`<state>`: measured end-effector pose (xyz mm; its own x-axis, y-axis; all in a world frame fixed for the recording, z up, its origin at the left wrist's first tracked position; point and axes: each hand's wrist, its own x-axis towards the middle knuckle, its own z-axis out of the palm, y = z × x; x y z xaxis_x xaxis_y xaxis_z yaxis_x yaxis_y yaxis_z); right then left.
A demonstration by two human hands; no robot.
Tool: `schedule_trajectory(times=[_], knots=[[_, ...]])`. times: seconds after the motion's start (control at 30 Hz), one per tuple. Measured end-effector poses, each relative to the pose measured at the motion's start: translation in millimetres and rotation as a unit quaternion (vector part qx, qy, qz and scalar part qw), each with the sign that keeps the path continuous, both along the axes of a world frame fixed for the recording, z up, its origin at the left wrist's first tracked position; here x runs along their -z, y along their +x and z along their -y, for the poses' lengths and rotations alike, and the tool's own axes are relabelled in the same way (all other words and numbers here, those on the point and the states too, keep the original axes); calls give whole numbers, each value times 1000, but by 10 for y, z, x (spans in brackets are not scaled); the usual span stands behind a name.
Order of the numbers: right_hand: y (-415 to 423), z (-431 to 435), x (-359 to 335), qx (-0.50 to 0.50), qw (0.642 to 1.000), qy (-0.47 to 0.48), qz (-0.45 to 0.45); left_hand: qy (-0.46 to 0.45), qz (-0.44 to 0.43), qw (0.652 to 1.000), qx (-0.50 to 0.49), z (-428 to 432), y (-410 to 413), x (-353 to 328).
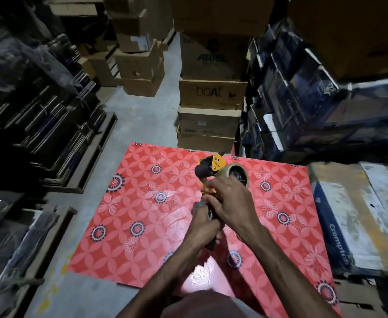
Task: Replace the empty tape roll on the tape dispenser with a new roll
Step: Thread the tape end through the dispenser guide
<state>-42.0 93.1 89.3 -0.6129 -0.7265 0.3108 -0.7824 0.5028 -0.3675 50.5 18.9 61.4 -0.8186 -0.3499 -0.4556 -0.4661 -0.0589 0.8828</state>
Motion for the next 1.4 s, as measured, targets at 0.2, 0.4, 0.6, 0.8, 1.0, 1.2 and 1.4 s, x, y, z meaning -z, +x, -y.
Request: schedule_trajectory(times=[0.2,0.4,0.6,0.8,1.0,1.2,1.4], knots=[[-141,-155,-35,-113,991,41,-67,7,27,1000,-9,-6,65,-28],[-281,-427,-48,1,993,-121,-15,-18,10,1000,-8,143,115,-10],[-530,-449,66,-34,999,19,-28,-103,16,994,23,200,126,-39],[-573,-275,112,-23,996,74,-47,-139,34,989,37,136,117,-68],[-517,-239,142,-19,991,72,-112,-158,55,985,39,107,87,-50],[-389,-209,271,20,985,53,-160,-174,71,981,41,129,86,-8],[-303,-205,358,43,981,47,-186,-197,109,973,56,111,60,106]])
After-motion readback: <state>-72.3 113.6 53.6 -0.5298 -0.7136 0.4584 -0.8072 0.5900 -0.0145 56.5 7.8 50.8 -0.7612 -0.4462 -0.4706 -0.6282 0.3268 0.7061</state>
